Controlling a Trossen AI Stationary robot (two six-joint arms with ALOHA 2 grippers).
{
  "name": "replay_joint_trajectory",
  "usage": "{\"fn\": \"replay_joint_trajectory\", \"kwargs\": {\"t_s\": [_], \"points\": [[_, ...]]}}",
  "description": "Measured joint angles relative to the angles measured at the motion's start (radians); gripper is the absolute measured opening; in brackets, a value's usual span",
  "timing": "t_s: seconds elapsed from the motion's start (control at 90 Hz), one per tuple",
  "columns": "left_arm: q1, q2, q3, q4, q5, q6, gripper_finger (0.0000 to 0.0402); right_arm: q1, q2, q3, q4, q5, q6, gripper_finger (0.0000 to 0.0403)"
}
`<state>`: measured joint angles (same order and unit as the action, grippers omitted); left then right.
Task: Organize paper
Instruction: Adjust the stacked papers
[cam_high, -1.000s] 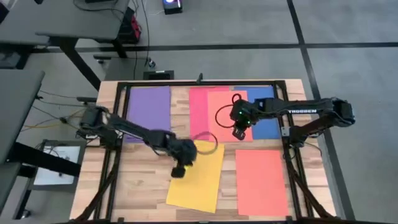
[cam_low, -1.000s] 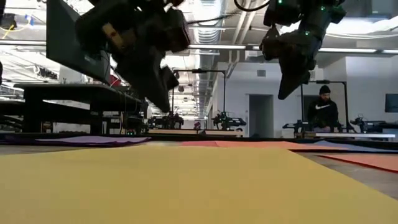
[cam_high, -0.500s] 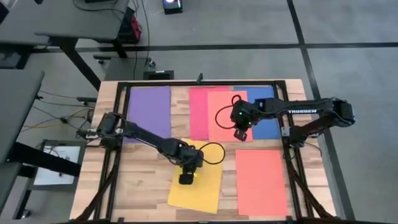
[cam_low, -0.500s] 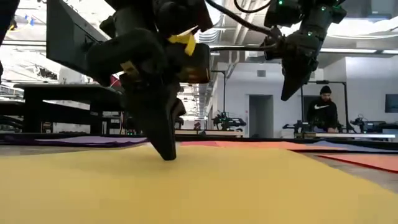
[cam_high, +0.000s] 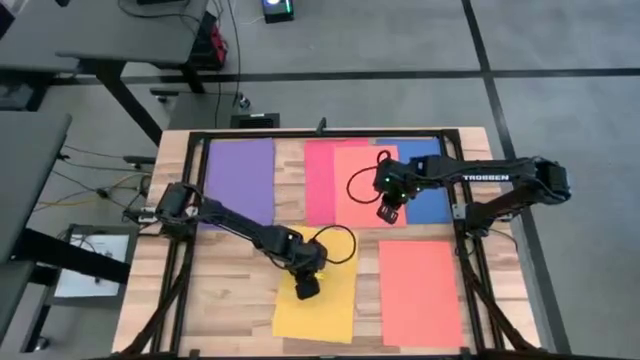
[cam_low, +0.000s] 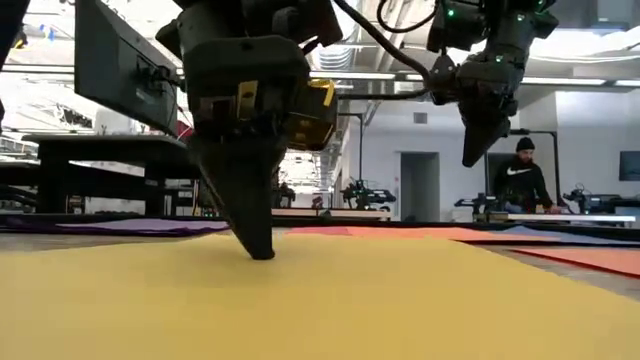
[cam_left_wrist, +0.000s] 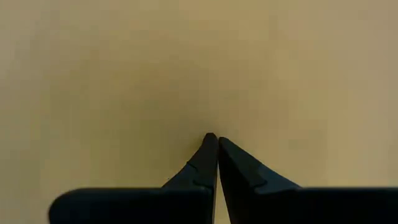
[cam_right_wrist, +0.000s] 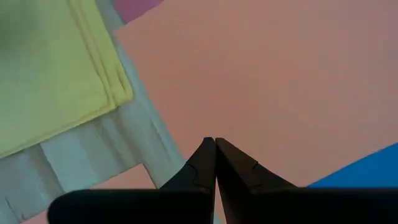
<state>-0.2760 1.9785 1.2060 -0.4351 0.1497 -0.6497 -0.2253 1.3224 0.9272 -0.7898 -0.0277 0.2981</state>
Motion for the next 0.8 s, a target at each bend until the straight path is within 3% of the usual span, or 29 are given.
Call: {"fn": "replay_joint_trajectory", "kwargs": {"t_s": [0.444,0.633,0.8], "points": [[-0.004,-0.001,0.027,-0.006,0.005,-0.297,0.0,-0.008,0.0,0.0,-0.004,0.0,-0.006,0.0],[0.005,0.001,0.042,-0.009,0.003,-0.304,0.0,-0.009,0.0,0.0,-0.003,0.0,-0.027,0.0],[0.009,-0.009,0.059,-0.021,0.003,-0.182,0.0,-0.014,0.0,0.0,-0.01,0.004,-0.121,0.0]]}}
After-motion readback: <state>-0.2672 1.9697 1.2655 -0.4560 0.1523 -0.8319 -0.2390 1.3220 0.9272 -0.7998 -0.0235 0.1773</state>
